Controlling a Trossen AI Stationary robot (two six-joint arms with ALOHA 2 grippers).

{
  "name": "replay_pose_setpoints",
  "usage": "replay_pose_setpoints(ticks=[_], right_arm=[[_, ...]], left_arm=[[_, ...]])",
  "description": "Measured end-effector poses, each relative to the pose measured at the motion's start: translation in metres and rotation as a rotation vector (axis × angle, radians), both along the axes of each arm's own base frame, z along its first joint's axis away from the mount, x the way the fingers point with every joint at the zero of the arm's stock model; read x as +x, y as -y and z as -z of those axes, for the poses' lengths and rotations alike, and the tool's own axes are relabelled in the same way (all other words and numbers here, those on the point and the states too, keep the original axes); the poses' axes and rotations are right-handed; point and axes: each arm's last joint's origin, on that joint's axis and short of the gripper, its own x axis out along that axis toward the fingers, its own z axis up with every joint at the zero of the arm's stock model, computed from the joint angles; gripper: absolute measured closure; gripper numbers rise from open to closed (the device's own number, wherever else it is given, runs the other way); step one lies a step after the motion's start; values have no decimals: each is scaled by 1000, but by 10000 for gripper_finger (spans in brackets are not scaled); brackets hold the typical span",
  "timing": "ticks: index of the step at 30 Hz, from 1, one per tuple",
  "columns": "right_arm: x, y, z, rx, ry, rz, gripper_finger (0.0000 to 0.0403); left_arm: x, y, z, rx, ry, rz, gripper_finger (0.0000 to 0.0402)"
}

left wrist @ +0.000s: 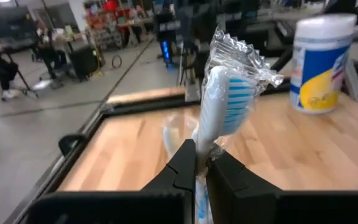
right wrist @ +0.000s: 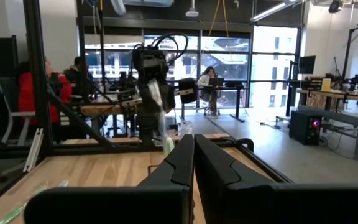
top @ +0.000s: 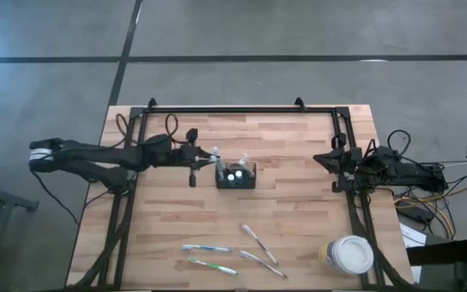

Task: Pick & Place toothbrushing station
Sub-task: Put the right blue toothbrush into the black mesh organizer

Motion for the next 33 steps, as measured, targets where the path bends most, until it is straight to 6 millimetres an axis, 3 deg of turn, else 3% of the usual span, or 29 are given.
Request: replay_pose_setpoints(ticks=[15,33], right_arm=[[0,0,1,0,-2,-3,394],[0,0,1,-5,-2,-2,394]], left_arm=[[22,-19,27,-141,-136,2,383],[40,-22,59,-117,-222,55,380]])
